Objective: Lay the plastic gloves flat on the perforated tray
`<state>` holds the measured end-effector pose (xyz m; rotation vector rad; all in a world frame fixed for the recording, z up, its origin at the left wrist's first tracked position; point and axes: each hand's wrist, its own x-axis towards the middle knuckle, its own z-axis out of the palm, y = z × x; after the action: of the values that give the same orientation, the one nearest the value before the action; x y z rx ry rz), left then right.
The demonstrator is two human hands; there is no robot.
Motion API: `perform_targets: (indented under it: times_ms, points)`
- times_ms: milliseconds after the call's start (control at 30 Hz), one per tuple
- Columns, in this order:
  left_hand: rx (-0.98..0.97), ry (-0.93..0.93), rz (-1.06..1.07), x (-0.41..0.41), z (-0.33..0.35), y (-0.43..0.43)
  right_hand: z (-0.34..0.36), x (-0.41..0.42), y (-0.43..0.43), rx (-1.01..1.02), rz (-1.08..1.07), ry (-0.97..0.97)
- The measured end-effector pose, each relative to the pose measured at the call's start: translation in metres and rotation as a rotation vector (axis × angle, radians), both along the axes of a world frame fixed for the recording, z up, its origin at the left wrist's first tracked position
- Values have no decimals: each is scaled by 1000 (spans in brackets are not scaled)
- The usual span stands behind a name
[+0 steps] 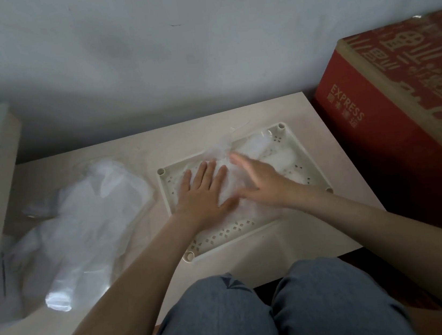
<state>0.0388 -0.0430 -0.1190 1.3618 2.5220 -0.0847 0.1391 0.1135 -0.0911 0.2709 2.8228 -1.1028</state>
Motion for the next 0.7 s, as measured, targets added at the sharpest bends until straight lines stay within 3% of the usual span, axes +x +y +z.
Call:
perform_targets:
  times_ms: [133, 400, 700]
  points:
    - [-8, 3, 17, 2, 0, 0, -16, 15, 3, 422, 203, -247]
    - [0, -65, 35, -1, 2, 1, -5, 27, 26, 534, 102, -397]
    - [-34, -70, 30, -2, 5, -1, 14, 44, 46, 913, -60, -359]
